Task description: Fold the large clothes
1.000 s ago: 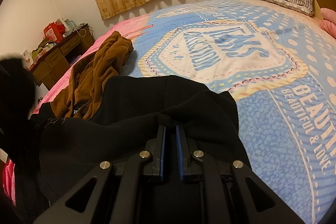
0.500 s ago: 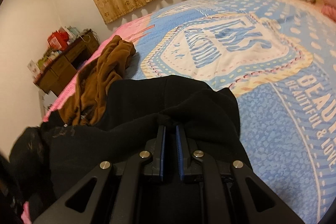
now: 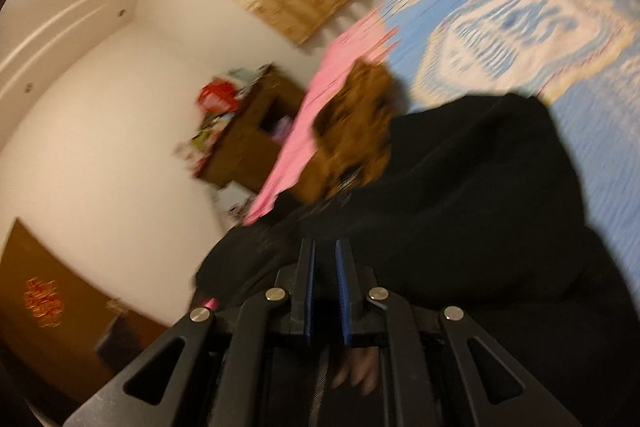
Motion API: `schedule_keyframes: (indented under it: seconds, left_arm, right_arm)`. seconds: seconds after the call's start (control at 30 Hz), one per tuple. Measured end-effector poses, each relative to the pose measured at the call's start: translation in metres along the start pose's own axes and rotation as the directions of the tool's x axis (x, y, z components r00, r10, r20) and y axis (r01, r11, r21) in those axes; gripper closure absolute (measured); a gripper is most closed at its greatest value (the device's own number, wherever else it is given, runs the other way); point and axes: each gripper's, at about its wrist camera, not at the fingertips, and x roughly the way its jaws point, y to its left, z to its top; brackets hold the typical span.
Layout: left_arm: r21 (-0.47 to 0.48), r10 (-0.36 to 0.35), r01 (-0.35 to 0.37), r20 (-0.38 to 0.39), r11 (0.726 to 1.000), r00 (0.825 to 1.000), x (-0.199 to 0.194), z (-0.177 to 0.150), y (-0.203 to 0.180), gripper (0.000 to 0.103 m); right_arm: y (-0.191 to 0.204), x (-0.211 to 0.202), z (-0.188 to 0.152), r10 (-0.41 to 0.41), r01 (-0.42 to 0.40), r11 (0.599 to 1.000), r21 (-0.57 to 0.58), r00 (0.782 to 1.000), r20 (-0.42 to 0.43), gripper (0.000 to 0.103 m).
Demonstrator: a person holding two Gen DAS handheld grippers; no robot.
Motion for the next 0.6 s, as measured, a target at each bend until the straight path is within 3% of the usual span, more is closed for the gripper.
schedule_keyframes:
  seconds: [0.03,0.07,0.1,0.13,0.17,0.3,0.33,0.47,0.53,0.57,0.6]
  left_arm:
    - [0.021,-0.011,0.011,-0.001,1.000,1.000,-0.004,-0.003,0.000,0.009]
    - [0.034,-0.015,0.015,0.003,0.999,1.000,-0.010,-0.006,0.002,0.008]
    - [0.044,-0.019,0.019,0.009,0.999,1.000,-0.016,-0.010,0.005,0.008]
    - [0.048,-0.024,0.023,0.014,0.999,1.000,-0.025,-0.014,0.010,0.008]
    - [0.036,-0.026,0.026,0.020,0.999,0.999,-0.034,-0.019,0.020,0.008]
    - [-0.070,0.033,-0.030,0.039,0.997,0.999,-0.058,-0.027,0.065,0.008]
    - [-0.109,0.088,-0.082,0.047,0.991,0.995,-0.063,-0.028,0.083,0.008]
    - [-0.229,0.215,-0.201,0.037,0.953,0.976,-0.064,-0.020,0.130,0.007]
    - [-0.292,0.255,-0.234,0.035,0.927,0.966,-0.063,-0.011,0.149,0.008]
    - [-0.319,0.275,-0.249,0.038,0.914,0.961,-0.061,-0.004,0.159,0.007]
    - [-0.330,0.296,-0.269,0.034,0.905,0.954,-0.059,0.003,0.165,0.007]
  right_arm:
    - [-0.001,0.001,-0.002,0.029,-0.029,0.999,0.018,0.999,-0.012,0.085]
    - [-0.003,0.004,-0.007,0.068,-0.066,0.996,0.054,0.997,-0.030,0.062]
    - [-0.006,0.009,-0.012,0.102,-0.097,0.990,0.100,0.994,-0.039,0.031]
    - [-0.010,0.011,-0.016,0.124,-0.119,0.984,0.129,0.992,-0.033,0.021]
    - [-0.013,0.015,-0.020,0.147,-0.142,0.978,0.155,0.989,-0.022,0.019]
    - [-0.006,0.035,-0.033,0.076,-0.067,0.990,0.127,0.995,-0.071,0.019]
    - [-0.003,0.040,-0.035,0.074,-0.064,0.991,0.116,0.994,-0.081,0.019]
    - [0.006,0.086,-0.046,0.039,-0.026,0.995,0.099,0.990,-0.135,0.019]
    - [0.014,0.110,-0.047,-0.054,0.060,0.998,0.034,0.987,-0.153,0.021]
    - [0.019,0.116,-0.049,-0.111,0.111,0.994,-0.008,0.983,-0.147,0.043]
    - [0.026,0.125,-0.048,-0.164,0.155,0.986,-0.063,0.972,-0.168,0.078]
